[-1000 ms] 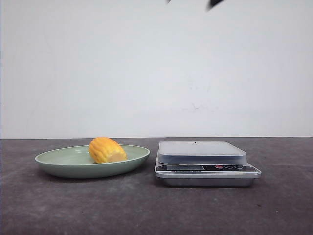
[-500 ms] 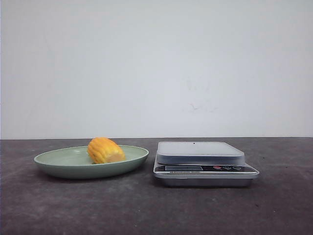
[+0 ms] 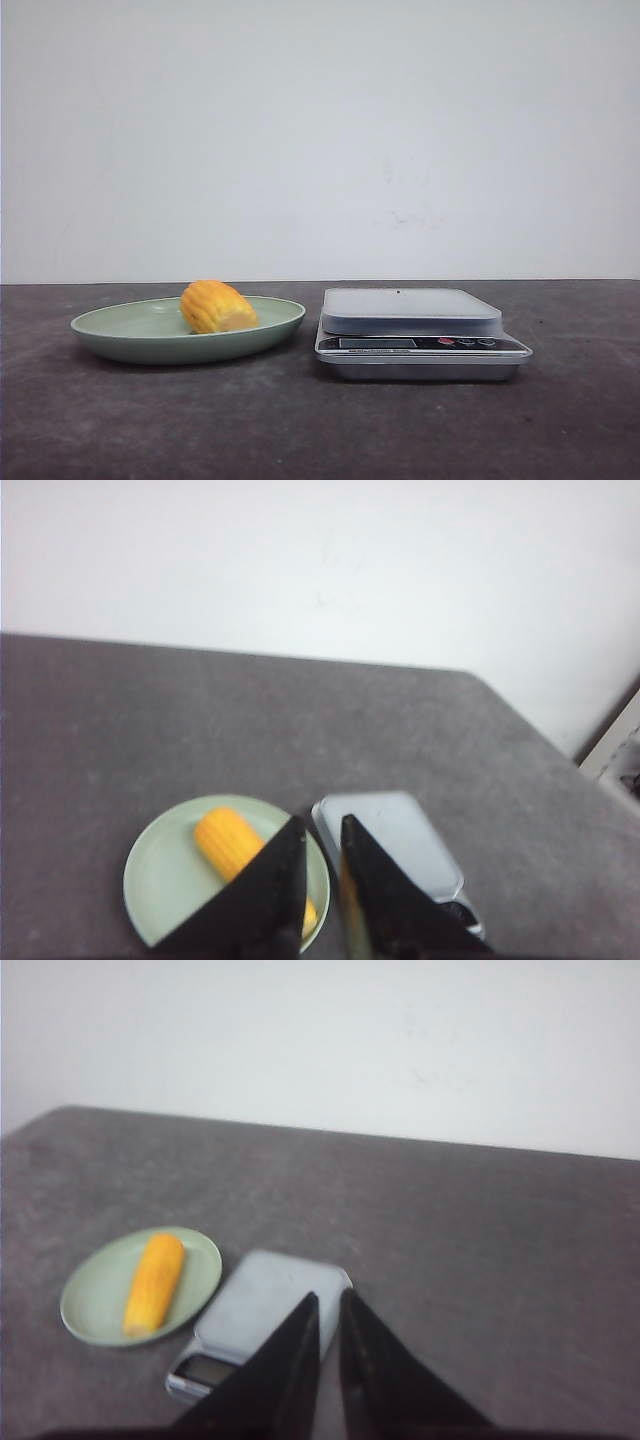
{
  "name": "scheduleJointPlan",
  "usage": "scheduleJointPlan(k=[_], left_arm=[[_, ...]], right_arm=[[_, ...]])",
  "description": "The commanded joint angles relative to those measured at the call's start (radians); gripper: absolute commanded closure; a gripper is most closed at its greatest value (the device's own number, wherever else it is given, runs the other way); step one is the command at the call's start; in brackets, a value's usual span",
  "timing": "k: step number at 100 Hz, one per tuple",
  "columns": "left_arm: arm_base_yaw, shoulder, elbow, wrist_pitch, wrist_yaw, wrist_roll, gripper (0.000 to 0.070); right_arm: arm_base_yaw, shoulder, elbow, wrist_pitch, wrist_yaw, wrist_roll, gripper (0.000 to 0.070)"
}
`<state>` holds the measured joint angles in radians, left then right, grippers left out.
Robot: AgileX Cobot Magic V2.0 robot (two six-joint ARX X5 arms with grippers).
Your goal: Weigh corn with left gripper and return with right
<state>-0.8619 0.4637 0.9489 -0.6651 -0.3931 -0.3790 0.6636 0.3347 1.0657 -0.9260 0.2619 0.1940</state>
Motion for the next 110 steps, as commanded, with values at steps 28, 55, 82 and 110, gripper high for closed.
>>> scheduleJointPlan(k=[28,55,82,110], left_arm=[[-0.009,0.005,0.009,0.007,0.001,0.020,0.0689],[-0.009,0.005,0.009,0.007,0.001,0.020,0.0689],[0.156,-0.013,-0.020,0.031,0.001,0.072,0.0689],[0.610,-0.223,-0.387,0.403,0.125,0.220,0.0689]], right_arm=[[0.006,-0.005,-0.004,0.013,0.001,0.031,0.0689],[0.006,-0.005,-0.004,0.013,0.001,0.031,0.0689],[0.006,-0.005,-0.004,0.013,0.001,0.031,0.0689],[0.006,-0.005,-0.004,0.013,0.001,0.031,0.0689]])
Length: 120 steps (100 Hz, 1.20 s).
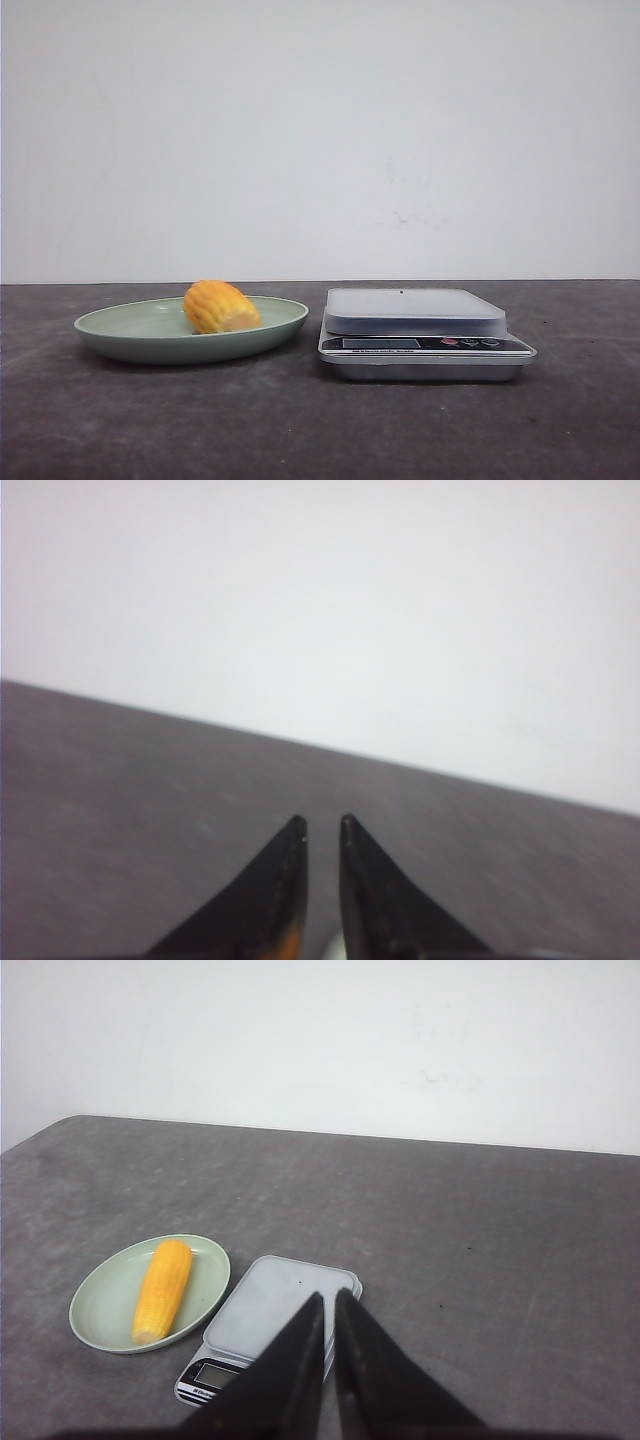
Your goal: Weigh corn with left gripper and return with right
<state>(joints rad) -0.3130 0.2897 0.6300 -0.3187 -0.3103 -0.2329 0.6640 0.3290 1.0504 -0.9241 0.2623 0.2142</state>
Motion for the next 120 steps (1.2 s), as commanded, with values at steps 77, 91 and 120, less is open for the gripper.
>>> scheduleJointPlan(k=[77,91,120], left_arm=[[0.275,-0.286,-0.616,0.168,0.344,0.126,0.0689],[0.275,-0.280,-0.611,0.120,0.344,0.127,0.0689],[0.274,-0.280,-0.611,0.128,0.344,0.127,0.0689]], right_arm=[[0.006,0.001,0.011,0.011,0.000,0.010,0.0689],[0.006,0.001,0.011,0.011,0.000,0.010,0.0689],[0.006,0.001,0.011,0.011,0.000,0.011,0.0689]])
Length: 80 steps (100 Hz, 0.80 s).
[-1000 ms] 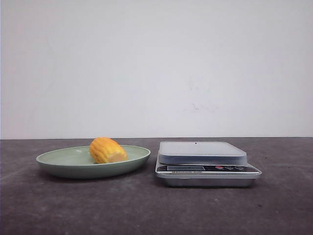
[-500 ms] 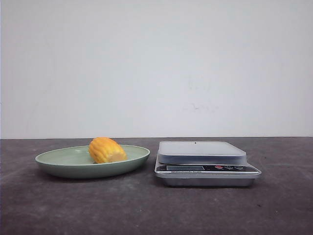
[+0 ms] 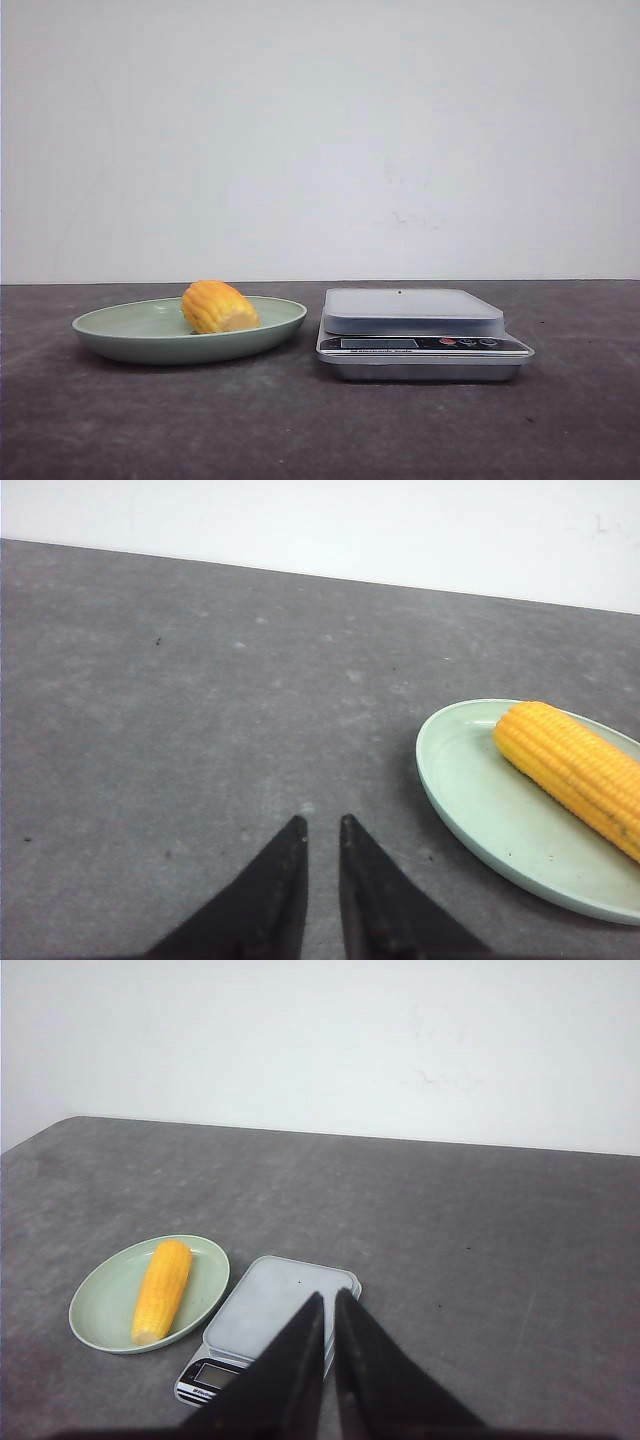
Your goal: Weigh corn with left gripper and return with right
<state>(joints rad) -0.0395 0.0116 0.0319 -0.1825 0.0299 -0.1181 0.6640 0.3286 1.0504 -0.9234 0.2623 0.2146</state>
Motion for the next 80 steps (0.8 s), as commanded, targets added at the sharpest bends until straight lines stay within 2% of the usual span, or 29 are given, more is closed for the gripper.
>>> scheduleJointPlan(k=[1,80], left_arm=[[0.001,-0.002,-0.013,-0.008,0.004,0.012,0.0689],[0.001,-0.001,-0.013,-0.008,0.004,0.012,0.0689]], right_arm=[[0.006,0.001,0.011,0.010,0.000,0.010,0.0689],[-0.021,-0.004,0.011,0.007,0.003,0.001,0.0689]])
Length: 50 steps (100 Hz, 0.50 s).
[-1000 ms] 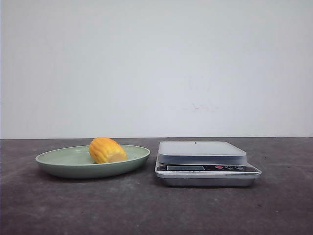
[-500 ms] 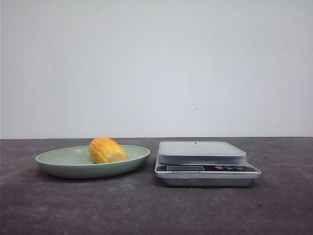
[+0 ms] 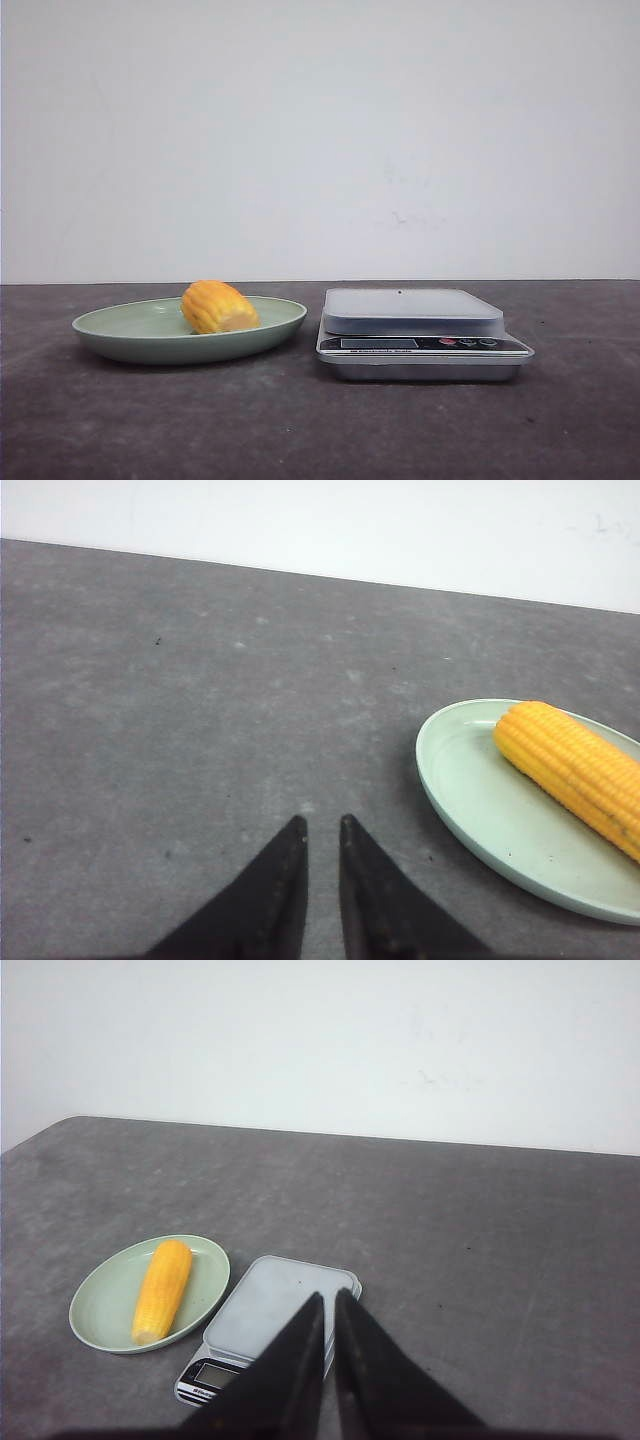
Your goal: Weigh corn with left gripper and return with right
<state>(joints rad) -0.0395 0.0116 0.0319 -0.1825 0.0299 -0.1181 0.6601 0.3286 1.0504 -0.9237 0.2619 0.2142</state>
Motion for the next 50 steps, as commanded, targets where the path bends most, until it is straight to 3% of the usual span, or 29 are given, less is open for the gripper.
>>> scheduleJointPlan(k=[1,17,23,40,50], left_arm=[[0.001,-0.001,-0.013,-0.008,0.004,0.012,0.0689],[0.001,-0.001,-0.013,-0.008,0.004,0.012,0.0689],[0.001,-0.001,-0.013,-0.008,0.004,0.012,0.0689],[0.001,-0.001,-0.013,-0.008,0.004,0.012,0.0689],[0.001,-0.001,-0.013,-0.008,0.004,0.012,0.0689]], right_arm=[[-0.026,-0.005,0.011,0.008,0.003,0.002,0.0689],[-0.252,-0.053,-0.069,0.123,-0.002,-0.048,0.0689],[-0.343,-0.101,-0.167,0.216,-0.015,-0.076,0.0689],[-0.554,-0.219,-0.496,0.442,-0.157,-0.092,0.0689],[-0.633,-0.253,-0.649,0.529,-0.164,-0.105,0.0689]])
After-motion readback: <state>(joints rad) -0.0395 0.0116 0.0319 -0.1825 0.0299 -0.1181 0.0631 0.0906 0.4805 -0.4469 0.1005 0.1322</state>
